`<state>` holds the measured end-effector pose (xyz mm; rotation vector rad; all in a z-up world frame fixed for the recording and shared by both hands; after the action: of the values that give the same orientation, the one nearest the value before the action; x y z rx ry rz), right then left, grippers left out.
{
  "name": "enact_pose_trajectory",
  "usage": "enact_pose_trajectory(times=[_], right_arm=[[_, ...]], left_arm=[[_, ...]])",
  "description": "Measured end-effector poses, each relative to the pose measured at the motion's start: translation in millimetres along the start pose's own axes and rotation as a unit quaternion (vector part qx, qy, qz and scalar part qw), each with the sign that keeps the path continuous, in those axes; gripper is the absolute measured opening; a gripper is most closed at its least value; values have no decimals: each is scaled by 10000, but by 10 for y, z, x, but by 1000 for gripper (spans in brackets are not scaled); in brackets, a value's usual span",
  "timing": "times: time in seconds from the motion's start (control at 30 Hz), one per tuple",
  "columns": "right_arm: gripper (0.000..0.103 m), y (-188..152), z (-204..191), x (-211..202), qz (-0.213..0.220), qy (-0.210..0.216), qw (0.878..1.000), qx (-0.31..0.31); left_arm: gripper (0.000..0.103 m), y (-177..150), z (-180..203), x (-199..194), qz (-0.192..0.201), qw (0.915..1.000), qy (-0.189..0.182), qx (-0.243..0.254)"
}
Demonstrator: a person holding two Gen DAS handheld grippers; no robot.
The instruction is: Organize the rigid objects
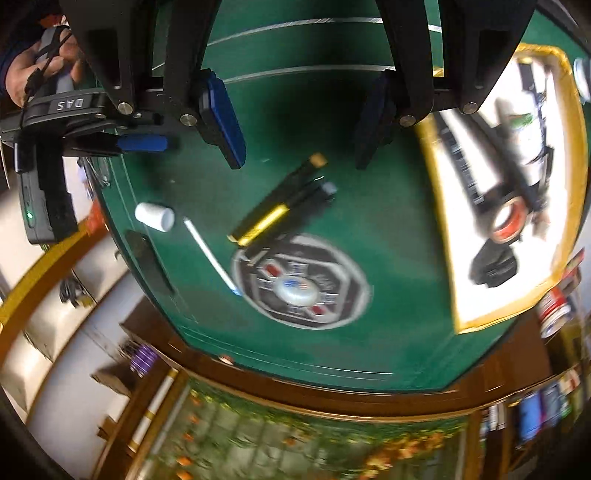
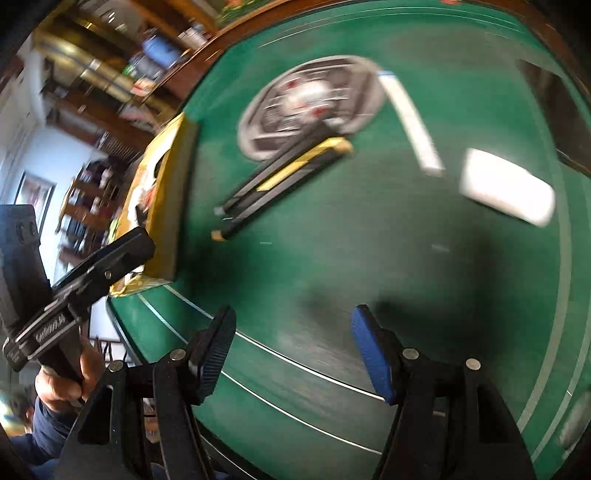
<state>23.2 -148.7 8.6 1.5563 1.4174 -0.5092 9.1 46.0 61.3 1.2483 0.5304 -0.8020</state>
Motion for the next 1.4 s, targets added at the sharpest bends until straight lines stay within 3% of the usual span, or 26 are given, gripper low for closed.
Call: enact_pose_trajectory(times=[0.17, 0.3, 0.4, 0.53, 0.73, 1.0, 1.17, 1.3, 1.4], right_arm=[[64, -30, 373, -381, 354, -153, 9989, 269], [64, -63, 572, -555, 500, -218, 9977, 409], [64, -58, 732, -646, 590, -265, 9965, 536], [64, -102, 828, -755, 662, -308, 9953, 630], [64, -97, 907, -812, 663, -344, 9949, 673], [64, -3, 905, -769, 652, -322, 9954, 618], [64, 20, 913, -725, 641, -286, 9954, 652], [64, 5, 940, -740, 653, -307, 9950, 683], [64, -7, 962, -747, 669, -315, 9946, 730]], left_arm=[[63, 322, 147, 294, 8, 9992, 236, 337], [63, 581, 51, 673, -267, 9934, 975, 545], [63, 628, -86, 953, -445, 9868, 1401, 687], [63, 563, -246, 1175, -733, 9840, 1507, 604], [62, 466, -139, 1161, -785, 9883, 1231, 443], [62, 247, 332, 957, -886, 9948, 208, 468], [61, 365, 423, 999, -845, 9910, 334, 983], [46, 417, 432, 1129, -970, 9852, 348, 1366], [41, 428, 404, 1172, -999, 9832, 317, 1491]])
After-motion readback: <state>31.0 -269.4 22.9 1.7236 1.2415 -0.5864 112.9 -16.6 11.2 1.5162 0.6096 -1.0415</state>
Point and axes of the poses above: each gripper's, at about its wrist camera, not at the fingertips, and x roughly the way its jaws point, z to its right, y to its top, the point moved 2 cm from there along x, roughly the way its jaws point, and after that the axes turned 6 degrees about z, right-handed, at the moved point
